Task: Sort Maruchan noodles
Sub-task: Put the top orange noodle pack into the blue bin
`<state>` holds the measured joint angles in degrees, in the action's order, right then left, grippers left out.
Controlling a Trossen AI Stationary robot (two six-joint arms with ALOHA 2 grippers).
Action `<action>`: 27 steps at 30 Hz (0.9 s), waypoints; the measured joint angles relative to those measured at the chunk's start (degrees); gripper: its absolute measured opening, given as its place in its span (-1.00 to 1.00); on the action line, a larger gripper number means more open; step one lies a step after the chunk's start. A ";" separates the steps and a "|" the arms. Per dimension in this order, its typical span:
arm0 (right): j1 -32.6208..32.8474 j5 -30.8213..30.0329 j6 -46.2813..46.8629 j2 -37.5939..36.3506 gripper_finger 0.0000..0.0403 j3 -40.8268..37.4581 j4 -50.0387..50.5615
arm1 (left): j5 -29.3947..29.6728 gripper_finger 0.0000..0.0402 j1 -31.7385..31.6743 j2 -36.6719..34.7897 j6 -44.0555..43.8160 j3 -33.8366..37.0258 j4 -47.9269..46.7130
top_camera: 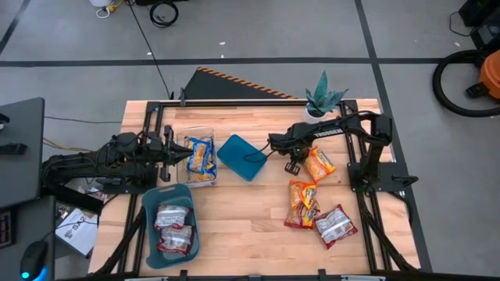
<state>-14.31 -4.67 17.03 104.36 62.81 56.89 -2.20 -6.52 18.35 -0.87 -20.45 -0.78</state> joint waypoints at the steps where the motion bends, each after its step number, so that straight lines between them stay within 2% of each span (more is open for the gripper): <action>1: 0.14 0.12 0.50 -0.46 -0.95 0.00 0.35 | 0.00 -0.82 0.00 0.00 0.00 0.00 0.00; 8: 1.52 -0.05 1.06 -3.44 -0.97 3.95 4.69 | 0.00 -0.82 0.00 0.00 0.03 0.00 0.02; 15: 3.81 -4.05 0.60 -3.61 -0.95 15.85 7.87 | 0.02 -0.82 0.00 0.00 0.05 0.00 0.07; 21: 5.64 -7.49 -3.28 -3.65 -0.96 27.15 10.34 | 0.00 -0.82 0.00 0.00 0.07 0.00 0.07; 27: 6.78 -7.76 -8.11 -3.65 -0.96 35.11 6.01 | 0.02 -0.82 0.00 0.00 0.07 0.00 0.04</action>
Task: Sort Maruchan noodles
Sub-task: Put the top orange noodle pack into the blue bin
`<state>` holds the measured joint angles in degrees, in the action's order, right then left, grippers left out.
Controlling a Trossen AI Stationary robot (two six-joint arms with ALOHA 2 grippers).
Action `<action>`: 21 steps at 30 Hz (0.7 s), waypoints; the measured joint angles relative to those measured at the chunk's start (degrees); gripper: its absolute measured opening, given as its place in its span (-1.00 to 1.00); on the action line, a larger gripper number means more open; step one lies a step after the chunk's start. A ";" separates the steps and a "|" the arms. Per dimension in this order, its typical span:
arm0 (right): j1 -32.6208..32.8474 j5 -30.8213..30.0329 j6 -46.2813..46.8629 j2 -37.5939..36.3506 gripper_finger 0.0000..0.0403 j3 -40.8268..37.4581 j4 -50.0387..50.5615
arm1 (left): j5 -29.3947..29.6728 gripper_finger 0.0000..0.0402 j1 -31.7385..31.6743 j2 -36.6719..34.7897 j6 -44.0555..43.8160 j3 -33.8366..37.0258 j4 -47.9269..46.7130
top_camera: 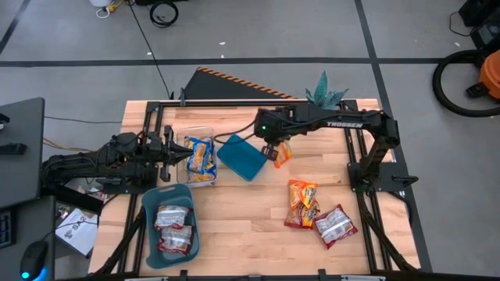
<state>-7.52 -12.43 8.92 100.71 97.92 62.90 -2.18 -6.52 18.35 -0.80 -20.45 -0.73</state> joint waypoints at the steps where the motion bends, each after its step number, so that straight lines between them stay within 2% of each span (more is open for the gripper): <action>1: 0.20 0.02 -1.36 0.00 -0.96 0.60 -1.71 | 0.00 -0.82 0.00 0.00 0.00 0.00 0.00; 3: 0.44 0.43 -3.98 0.00 -0.96 1.06 -6.69 | 0.00 -0.82 0.00 0.00 0.00 0.00 -0.07; 9: 0.45 7.42 -11.18 0.39 -0.96 1.06 -17.99 | 0.00 -0.82 0.00 0.00 0.00 0.00 -0.08; 15: 0.43 8.00 -16.65 0.44 -0.96 -0.63 -24.33 | 0.00 -0.82 0.00 0.00 -0.04 0.00 -0.67; 21: -0.10 8.00 -17.42 0.46 -0.96 -3.44 -27.33 | 0.00 -0.82 0.00 0.00 0.00 -0.01 -0.63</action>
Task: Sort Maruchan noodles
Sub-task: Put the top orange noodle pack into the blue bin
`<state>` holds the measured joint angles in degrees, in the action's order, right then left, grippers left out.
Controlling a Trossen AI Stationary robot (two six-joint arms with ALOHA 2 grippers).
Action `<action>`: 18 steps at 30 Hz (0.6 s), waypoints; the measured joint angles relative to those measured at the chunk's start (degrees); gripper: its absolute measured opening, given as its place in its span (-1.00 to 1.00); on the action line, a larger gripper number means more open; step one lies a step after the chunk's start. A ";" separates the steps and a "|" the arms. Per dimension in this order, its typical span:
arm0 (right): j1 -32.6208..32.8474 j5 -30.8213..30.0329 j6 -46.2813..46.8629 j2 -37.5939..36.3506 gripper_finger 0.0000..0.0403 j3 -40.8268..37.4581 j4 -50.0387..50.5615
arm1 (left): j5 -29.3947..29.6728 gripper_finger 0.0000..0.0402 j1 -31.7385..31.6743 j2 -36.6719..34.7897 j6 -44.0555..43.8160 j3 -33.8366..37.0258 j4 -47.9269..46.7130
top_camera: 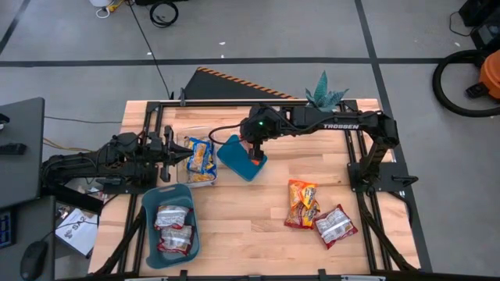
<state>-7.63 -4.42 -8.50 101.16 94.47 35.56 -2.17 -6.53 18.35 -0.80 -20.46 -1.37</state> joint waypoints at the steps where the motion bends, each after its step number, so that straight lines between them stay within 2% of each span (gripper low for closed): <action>1: -0.12 0.00 0.22 0.00 -0.96 -0.25 -0.25 | 0.00 -0.82 0.00 0.00 0.00 -0.01 0.00; 15: -0.76 0.04 1.44 -0.02 -0.96 -1.00 -0.44 | 0.00 -0.82 0.00 0.00 0.04 -0.01 0.07; 18: -0.79 2.56 1.45 -0.02 -0.96 -1.00 -1.37 | 0.00 -0.82 -0.01 0.00 0.07 -0.01 0.09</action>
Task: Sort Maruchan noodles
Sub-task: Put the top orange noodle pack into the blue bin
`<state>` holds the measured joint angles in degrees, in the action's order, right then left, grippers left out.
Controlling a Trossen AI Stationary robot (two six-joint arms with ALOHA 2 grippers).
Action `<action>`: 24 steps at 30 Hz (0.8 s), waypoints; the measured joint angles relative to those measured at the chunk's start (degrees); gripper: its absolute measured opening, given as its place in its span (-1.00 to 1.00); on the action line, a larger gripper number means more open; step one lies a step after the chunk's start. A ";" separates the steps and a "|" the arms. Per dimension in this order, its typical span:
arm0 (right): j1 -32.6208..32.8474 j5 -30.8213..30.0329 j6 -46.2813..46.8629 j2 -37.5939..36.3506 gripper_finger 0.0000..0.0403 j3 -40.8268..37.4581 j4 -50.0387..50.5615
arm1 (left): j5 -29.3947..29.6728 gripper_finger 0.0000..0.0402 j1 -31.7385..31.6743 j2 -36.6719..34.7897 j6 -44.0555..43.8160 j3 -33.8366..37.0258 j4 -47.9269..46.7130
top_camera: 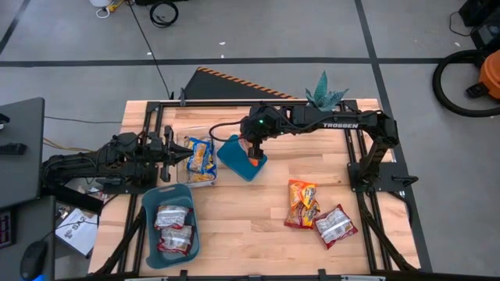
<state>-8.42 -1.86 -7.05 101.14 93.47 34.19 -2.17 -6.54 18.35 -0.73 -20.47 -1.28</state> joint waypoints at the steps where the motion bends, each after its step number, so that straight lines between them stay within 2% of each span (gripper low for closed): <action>1: -0.01 1.46 0.00 0.00 -0.96 0.00 -0.31 | 0.00 -0.82 0.02 0.00 0.00 0.00 -0.02; 9: 0.00 5.00 0.06 0.00 -0.96 -0.12 -3.76 | 0.01 -0.82 0.00 0.00 0.00 0.00 0.01; 18: -0.91 8.56 1.00 -0.02 -0.96 -8.61 -15.99 | 0.01 -0.82 0.02 0.00 0.00 0.00 0.01; 24: -2.83 13.00 4.29 -0.02 -0.96 -13.68 -23.73 | 0.02 -0.82 0.02 0.02 0.00 0.00 0.02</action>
<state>-11.25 11.13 -2.76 101.12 79.79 10.47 -2.16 -6.52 18.37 -0.73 -20.47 -1.26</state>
